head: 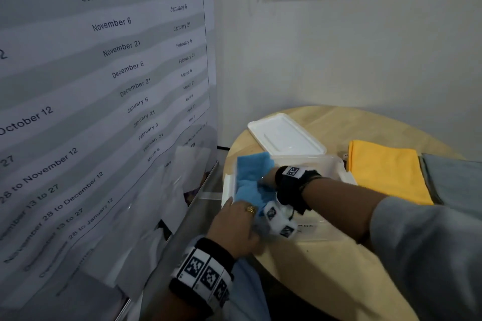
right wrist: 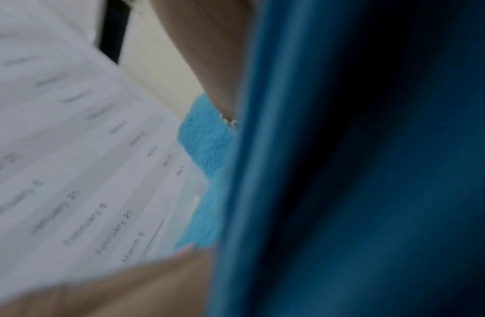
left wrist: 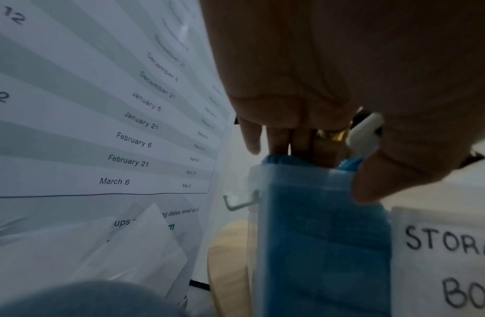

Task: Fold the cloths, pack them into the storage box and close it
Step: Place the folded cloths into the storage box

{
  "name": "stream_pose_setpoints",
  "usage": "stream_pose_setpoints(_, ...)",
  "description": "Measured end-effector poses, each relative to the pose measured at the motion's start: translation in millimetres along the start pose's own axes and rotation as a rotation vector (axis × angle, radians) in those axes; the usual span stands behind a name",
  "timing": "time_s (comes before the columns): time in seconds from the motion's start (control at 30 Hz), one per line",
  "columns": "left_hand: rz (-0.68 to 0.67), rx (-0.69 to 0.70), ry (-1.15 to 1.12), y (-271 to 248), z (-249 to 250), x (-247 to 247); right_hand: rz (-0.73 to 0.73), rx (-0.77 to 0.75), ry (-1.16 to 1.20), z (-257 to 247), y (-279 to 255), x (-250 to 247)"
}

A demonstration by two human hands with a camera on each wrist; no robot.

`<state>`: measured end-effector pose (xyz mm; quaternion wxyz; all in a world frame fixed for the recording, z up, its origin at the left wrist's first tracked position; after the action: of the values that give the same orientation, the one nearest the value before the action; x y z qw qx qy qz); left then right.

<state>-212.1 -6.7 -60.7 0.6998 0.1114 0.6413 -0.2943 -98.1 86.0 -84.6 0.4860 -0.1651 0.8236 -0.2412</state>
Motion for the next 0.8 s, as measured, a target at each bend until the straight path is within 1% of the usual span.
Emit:
stream_pose_setpoints(0.03, -0.019, 0.002, -0.003, 1.6, -0.7, 3.1, 0.079, -0.004, -0.054, -0.2, -6.6, -15.2)
stream_pose_setpoints(0.07, -0.045, 0.022, 0.03, 4.2, 2.1, 5.2, 0.198, -0.024, -0.093, -3.5, -14.9, -32.8)
stream_pose_setpoints(0.1, -0.084, 0.028, 0.053, 5.7, 4.9, 5.7, 0.308, -0.108, -0.191, -16.9, -25.3, -49.3)
stream_pose_setpoints(0.13, -0.112, 0.032, 0.079, 8.5, 6.1, 6.7, 0.354, -0.251, -0.299, -36.9, -32.1, -53.2)
stream_pose_setpoints(0.17, -0.149, 0.029, 0.109, 10.8, 7.3, 7.5, 0.306, -0.405, -0.433, -55.9, -38.0, -45.9)
stream_pose_setpoints(0.2, -0.187, 0.023, 0.136, 13.5, 8.2, 9.0, 0.203, -0.513, -0.544, -66.5, -41.4, -30.2)
stream_pose_setpoints(0.23, -0.228, 0.008, 0.143, 15.4, 8.2, 9.9, 0.081, -0.544, -0.638, -66.8, -39.6, -10.4)
stream_pose_setpoints(0.27, -0.265, -0.005, 0.149, 17.7, 7.6, 11.6, -0.007, -0.53, -0.729, -61.2, -32.9, 5.7)
stream_pose_setpoints(0.33, -0.329, -0.027, 0.162, 20.6, 7.0, 14.5, -0.082, -0.466, -0.897, -43.9, -14.7, 22.1)
stream_pose_setpoints(0.37, -0.344, -0.031, 0.167, 22.3, 5.9, 16.0, -0.102, -0.458, -0.933, -38.5, -8.8, 26.3)
stream_pose_setpoints(0.47, -0.353, 0.001, 0.221, 27.0, 4.8, 23.0, -0.212, -0.461, -0.862, -29.2, 5.8, 37.2)
stream_pose_setpoints(0.57, -0.374, 0.075, 0.34, 33.9, 6.4, 31.4, -0.275, -0.443, -0.871, -21.1, 19.9, 45.7)
stream_pose_setpoints(0.67, -0.382, 0.157, 0.435, 36.3, 10.5, 36.4, -0.287, -0.454, -0.897, -12.4, 31.5, 54.5)
stream_pose_setpoints(0.73, -0.349, 0.194, 0.428, 33.0, 10.5, 37.1, -0.266, -0.477, -0.902, -9.8, 36.7, 58.7)
stream_pose_setpoints(0.8, -0.269, 0.206, 0.325, 30.1, 8.5, 33.1, -0.237, -0.49, -0.887, -11.8, 40.0, 57.0)
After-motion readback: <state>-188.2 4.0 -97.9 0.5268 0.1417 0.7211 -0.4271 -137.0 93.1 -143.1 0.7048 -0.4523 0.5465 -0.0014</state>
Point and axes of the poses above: each hand's wrist, its own y-axis towards the middle knuckle, its own x-axis out of the palm, z = x × y, the point moved 9 cm from there along y, towards the middle knuckle, and after that the axes turned 8 degrees about -z, right-handed, at the moved point
